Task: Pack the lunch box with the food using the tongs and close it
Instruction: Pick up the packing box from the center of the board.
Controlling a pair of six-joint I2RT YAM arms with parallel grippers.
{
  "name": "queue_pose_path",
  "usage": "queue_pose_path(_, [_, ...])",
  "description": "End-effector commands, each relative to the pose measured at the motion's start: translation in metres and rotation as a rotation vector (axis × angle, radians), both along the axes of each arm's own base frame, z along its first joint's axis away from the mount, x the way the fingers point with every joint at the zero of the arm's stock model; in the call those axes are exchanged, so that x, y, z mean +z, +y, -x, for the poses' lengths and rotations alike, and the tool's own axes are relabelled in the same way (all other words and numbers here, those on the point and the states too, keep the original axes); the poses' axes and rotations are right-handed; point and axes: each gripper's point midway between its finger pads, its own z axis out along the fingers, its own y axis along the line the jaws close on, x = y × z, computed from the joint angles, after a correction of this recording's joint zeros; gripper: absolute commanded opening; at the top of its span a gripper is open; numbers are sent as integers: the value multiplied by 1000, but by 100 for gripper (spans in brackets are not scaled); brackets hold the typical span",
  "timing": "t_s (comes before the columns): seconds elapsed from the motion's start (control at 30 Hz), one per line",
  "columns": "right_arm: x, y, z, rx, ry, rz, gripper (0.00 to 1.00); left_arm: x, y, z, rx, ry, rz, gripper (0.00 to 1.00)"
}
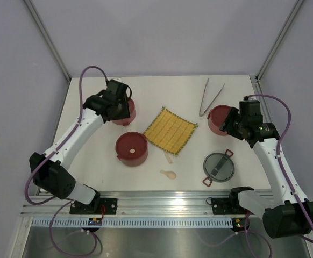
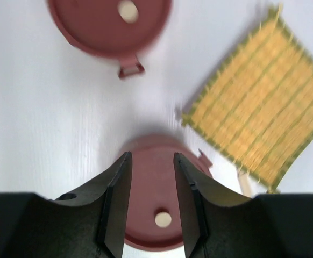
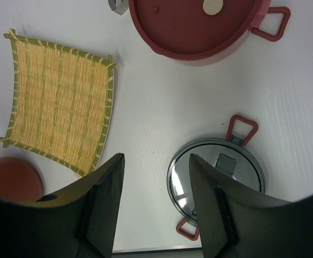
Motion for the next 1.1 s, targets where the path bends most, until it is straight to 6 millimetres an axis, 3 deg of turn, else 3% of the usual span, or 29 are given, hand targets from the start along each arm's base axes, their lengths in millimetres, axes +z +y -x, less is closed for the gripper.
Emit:
queue_pose_path(0.0, [4, -1, 0, -15, -17, 3, 59, 21, 39, -33, 88, -47, 15, 40])
queue_pose_path(0.13, [3, -2, -1, -9, -9, 11, 59, 8, 54, -60, 152, -12, 86, 41])
queue_pose_path(0.23, [6, -2, -1, -5, -3, 16, 59, -11, 62, -71, 189, 47, 114, 42])
queue_pose_path(0.4, [6, -1, -1, -12, -10, 6, 59, -23, 81, -89, 237, 51, 144, 43])
queue_pose_path(0.43, [5, 0, -2, -12, -6, 3, 59, -28, 90, -95, 256, 62, 163, 45])
queue_pose_path(0.47, [5, 0, -3, -10, -4, 0, 59, -28, 93, -100, 253, 61, 182, 63])
queue_pose_path(0.53, [3, 2, -4, -7, 6, -6, 58, -38, 98, -108, 241, 107, 277, 69])
queue_pose_path(0.6, [6, 4, -6, -2, -1, -12, 58, -35, 100, -118, 222, 104, 332, 72])
queue_pose_path(0.73, [7, 4, -8, -4, -4, -15, 59, -36, 95, -140, 188, 99, 353, 72])
queue_pose_path(0.77, [9, 5, -9, -2, -7, -17, 59, -50, 95, -144, 201, 138, 349, 72])
queue_pose_path(0.8, [8, 6, -9, 0, -3, -21, 59, -45, 97, -151, 206, 126, 343, 71])
queue_pose_path(1.07, [12, 3, -7, -2, -6, -11, 59, -89, 119, -157, 293, 202, 226, 63])
